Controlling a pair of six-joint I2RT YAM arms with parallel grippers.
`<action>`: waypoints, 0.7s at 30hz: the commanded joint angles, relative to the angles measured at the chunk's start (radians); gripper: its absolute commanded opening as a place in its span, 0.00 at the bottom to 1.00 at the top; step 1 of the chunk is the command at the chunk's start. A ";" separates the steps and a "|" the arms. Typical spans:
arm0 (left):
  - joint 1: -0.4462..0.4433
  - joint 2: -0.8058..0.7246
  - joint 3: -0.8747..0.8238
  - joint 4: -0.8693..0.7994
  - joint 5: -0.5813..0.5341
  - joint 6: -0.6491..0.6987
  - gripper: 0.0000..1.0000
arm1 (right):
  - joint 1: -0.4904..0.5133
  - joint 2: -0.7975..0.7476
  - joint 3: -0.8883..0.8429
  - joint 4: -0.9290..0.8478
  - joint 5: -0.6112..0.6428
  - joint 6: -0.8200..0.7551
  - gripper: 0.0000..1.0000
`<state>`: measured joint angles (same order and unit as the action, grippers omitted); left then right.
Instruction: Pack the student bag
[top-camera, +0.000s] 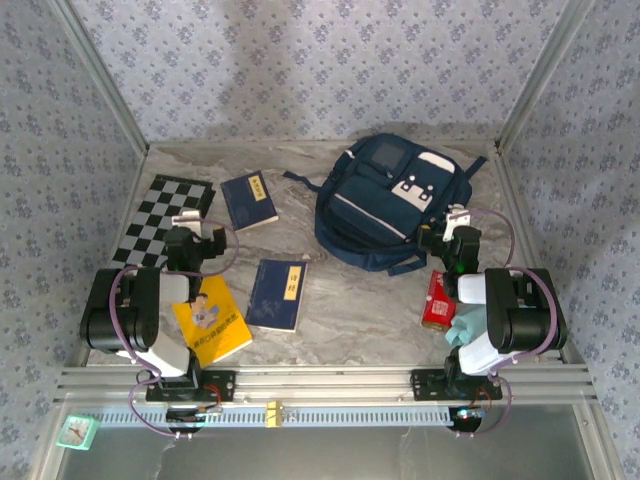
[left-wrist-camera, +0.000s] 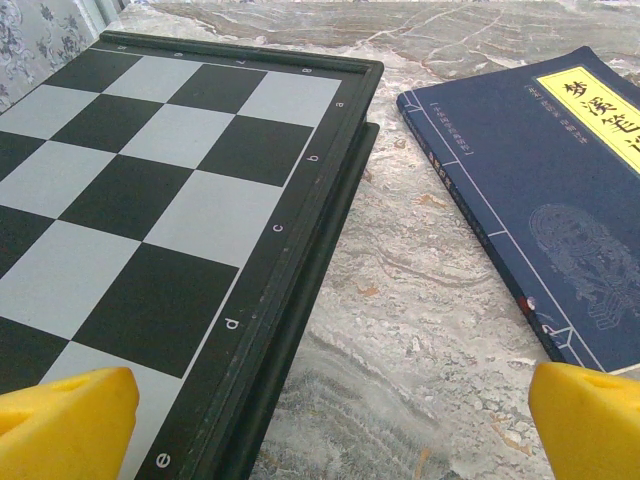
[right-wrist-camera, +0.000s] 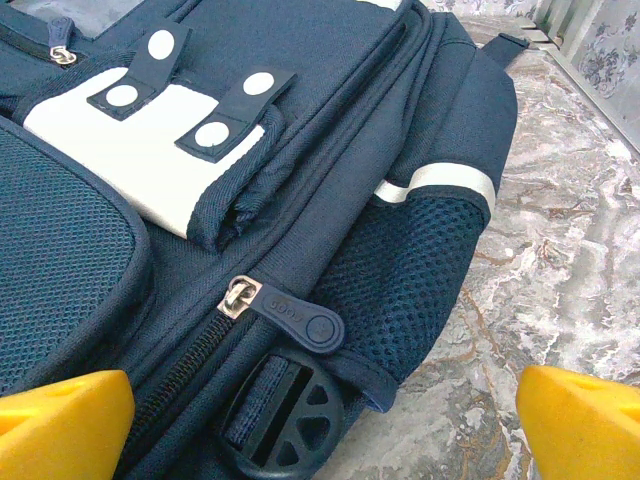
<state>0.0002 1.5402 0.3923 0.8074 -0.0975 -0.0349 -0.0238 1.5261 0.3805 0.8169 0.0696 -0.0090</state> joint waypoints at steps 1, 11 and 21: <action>0.010 -0.007 0.017 0.009 -0.004 -0.006 1.00 | 0.000 -0.001 0.009 0.002 -0.008 -0.016 1.00; 0.010 -0.014 0.023 -0.001 -0.001 -0.006 1.00 | 0.003 -0.016 0.010 -0.006 -0.007 -0.020 1.00; 0.009 -0.352 0.069 -0.362 0.058 -0.076 1.00 | 0.023 -0.368 0.082 -0.408 -0.005 0.032 1.00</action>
<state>0.0002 1.2854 0.4610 0.5392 -0.0673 -0.0570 0.0006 1.2572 0.4145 0.5709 0.0738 -0.0139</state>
